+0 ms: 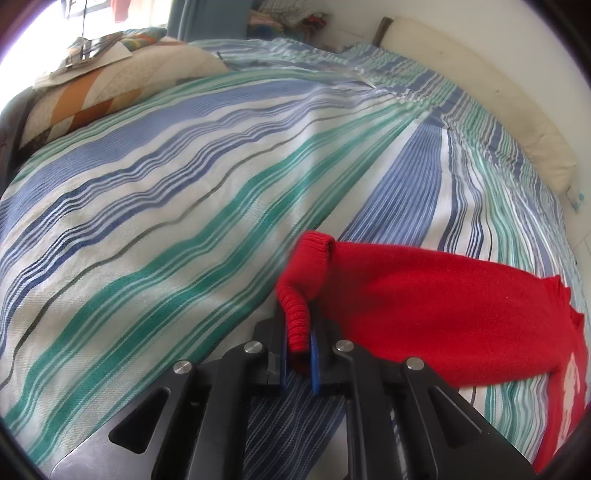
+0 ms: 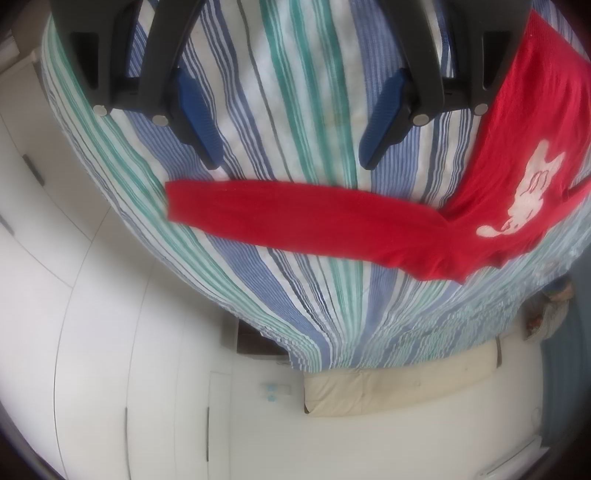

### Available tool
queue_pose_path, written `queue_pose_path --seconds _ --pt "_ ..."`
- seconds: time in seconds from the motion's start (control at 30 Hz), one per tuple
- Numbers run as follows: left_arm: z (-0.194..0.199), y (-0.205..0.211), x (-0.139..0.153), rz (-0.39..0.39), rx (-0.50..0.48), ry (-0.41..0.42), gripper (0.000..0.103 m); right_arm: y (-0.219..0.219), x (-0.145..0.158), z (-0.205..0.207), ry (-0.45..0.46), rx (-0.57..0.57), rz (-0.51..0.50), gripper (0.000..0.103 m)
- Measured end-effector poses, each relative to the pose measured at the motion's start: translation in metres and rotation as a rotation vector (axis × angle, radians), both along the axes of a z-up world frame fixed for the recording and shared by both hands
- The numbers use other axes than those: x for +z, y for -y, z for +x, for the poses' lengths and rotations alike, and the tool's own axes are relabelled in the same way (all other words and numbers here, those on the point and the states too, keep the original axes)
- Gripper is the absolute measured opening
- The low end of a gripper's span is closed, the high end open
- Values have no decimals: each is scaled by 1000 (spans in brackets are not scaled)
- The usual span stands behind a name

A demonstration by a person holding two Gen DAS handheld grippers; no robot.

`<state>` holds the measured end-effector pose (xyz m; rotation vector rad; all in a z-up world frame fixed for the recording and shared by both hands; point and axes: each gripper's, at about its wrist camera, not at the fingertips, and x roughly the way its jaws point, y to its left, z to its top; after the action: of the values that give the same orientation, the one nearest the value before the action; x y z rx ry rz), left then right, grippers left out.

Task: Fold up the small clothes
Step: 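Grasp the other sleeve cuff with the left gripper and stretch it out, then open the left gripper, releasing the cuff, and withdraw both tools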

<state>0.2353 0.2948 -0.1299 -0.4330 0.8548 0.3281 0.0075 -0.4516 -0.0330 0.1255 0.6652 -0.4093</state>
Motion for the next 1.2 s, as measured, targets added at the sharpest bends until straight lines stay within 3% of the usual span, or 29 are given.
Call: queue_pose_path --seconds 0.27,0.43,0.53,0.6,0.67,0.7,0.8,0.93,1.0,1.1,1.2 --pt "-2 -2 1 -13 0 12 11 0 -1 0 -2 -1 -2 75" --pt "-7 -6 4 -61 -5 39 15 2 -2 -1 -2 -12 -1 75" --pt "-14 -5 14 -67 -1 3 29 4 0 -4 11 -22 -9 75" --pt "-24 1 28 -28 17 -36 52 7 5 -8 26 -32 -13 75" --pt "-42 9 45 -3 21 -46 65 7 11 -13 29 -27 -12 75" --pt "-53 16 55 -3 1 -39 67 5 15 -17 31 -21 -12 75" --pt "-89 57 77 -30 -210 -16 67 -9 19 -34 35 42 100 77" --pt "-149 149 82 -121 -632 -16 69 -49 -5 -50 -10 247 440 78" --pt "-173 193 70 -157 -779 -49 69 -75 -25 -54 -47 334 564 78" --pt "-192 235 45 -205 -855 -102 69 -108 -51 -53 -116 419 667 78" --pt "-193 245 29 -209 -804 -94 68 -128 -68 -50 -167 450 673 77"
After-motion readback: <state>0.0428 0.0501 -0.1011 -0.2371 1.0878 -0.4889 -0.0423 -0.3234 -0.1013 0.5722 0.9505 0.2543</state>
